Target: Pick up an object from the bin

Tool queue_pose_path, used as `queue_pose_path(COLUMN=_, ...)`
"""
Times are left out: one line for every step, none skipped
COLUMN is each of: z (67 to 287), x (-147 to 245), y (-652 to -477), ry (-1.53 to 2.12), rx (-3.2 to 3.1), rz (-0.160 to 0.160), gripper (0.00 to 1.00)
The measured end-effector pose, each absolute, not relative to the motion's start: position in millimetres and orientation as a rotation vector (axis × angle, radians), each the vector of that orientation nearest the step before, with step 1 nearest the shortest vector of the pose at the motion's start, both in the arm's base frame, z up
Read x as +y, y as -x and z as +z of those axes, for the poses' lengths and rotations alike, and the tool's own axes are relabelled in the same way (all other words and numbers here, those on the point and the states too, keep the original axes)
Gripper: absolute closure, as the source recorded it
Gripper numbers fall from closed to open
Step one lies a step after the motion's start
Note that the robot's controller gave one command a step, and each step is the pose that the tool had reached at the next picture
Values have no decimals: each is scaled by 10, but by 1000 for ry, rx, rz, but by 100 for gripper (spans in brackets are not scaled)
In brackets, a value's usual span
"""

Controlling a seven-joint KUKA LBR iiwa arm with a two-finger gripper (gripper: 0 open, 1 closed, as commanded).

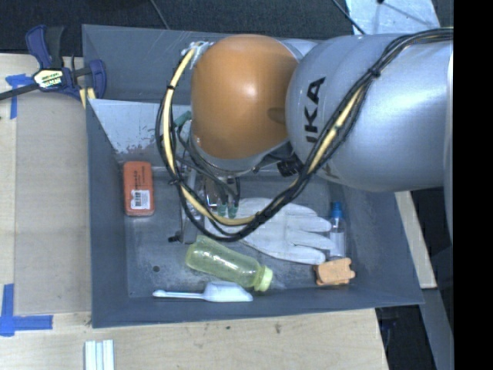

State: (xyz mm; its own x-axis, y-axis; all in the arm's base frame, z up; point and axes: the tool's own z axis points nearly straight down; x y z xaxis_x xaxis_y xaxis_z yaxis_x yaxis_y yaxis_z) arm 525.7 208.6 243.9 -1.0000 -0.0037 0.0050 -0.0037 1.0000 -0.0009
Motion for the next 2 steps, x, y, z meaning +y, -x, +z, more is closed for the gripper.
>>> queue_pose_path(z=2487, x=2074, y=-5270, ry=0, rx=-3144, rz=-2, gripper=0)
queue_pose_path(z=2236, x=1875, y=-5280, ry=-144, rx=-3146, rz=-5, gripper=0)
